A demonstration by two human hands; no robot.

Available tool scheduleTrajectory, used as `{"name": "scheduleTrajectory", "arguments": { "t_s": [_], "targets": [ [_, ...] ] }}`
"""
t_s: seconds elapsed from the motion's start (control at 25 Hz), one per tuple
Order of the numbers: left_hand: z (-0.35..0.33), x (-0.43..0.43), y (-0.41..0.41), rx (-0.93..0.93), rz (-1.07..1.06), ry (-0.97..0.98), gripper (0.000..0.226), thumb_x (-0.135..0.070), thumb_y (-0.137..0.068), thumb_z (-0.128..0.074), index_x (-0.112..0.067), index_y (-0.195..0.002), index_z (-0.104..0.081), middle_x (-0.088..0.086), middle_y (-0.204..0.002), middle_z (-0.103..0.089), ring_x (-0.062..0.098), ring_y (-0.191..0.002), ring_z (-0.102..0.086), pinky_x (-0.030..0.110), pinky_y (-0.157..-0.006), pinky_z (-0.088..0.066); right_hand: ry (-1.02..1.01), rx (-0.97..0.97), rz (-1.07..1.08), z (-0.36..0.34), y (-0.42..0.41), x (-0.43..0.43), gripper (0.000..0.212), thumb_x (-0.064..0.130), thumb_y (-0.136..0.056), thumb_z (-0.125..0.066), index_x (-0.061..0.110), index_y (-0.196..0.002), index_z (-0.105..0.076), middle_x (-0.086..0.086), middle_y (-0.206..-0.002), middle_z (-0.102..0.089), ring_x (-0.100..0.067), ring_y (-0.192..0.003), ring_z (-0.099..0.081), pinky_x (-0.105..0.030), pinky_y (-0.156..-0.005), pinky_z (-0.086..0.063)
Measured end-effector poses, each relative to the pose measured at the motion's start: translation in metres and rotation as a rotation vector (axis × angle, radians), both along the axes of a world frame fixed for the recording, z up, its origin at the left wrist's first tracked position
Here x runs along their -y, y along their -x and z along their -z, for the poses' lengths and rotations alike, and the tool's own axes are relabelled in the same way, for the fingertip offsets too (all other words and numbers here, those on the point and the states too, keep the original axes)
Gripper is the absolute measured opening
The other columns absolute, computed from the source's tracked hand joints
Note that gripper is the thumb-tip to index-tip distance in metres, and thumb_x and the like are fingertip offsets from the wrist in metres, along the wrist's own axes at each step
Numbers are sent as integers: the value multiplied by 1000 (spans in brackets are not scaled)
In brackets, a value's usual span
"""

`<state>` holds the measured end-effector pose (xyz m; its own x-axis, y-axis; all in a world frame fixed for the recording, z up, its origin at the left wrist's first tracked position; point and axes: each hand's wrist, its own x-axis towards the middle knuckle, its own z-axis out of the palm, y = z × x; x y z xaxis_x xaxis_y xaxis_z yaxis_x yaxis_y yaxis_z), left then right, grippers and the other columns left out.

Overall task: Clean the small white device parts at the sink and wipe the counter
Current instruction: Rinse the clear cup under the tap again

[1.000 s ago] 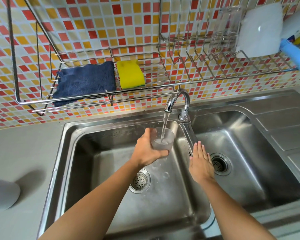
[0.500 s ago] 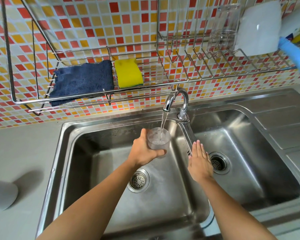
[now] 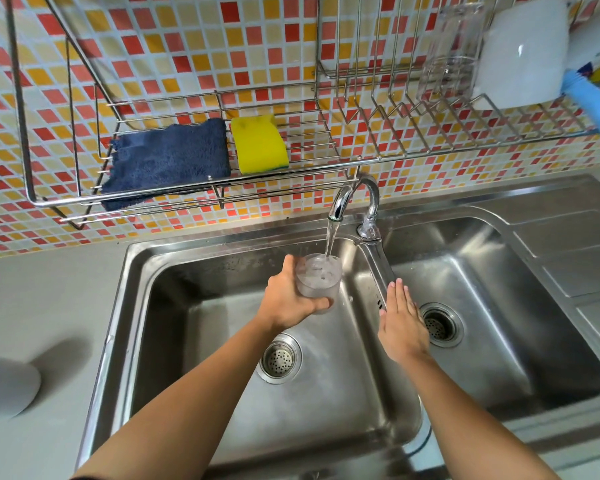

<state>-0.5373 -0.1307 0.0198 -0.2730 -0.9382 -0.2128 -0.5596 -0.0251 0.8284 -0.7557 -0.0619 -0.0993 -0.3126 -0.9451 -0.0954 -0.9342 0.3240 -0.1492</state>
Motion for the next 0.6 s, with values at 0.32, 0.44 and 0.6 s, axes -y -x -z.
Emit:
{"name": "scheduleTrajectory", "arguments": {
  "t_s": [0.32,0.44,0.6],
  "targets": [
    [3,4,-6,9,12,-6,76,-32,-47,-85,-17,-109,-44,-1,-101,-68,22,-93,-65,36,-84,-54,148,300,128,-13,0,3,50,28,-98,-27,8,-144,-26,-7,-154,-20,-25,-138,-29,-36,-109,-28],
    [4,5,-9,-14,28,-14,74,-31,-48,-85,-17,-108,-45,-2,-99,-68,20,-91,-65,32,-81,-54,379,485,267,-32,2,20,41,16,-96,-41,5,-135,-41,-15,-143,-41,-34,-124,-46,-37,-100,-37],
    [5,6,-11,-28,54,8,73,-31,-48,-86,-19,-108,-46,-5,-98,-69,16,-89,-66,29,-79,-54,393,407,124,-63,3,66,44,1,-87,-49,8,-131,-49,-19,-129,-55,-39,-101,-60,-39,-87,-47]
  ]
}}
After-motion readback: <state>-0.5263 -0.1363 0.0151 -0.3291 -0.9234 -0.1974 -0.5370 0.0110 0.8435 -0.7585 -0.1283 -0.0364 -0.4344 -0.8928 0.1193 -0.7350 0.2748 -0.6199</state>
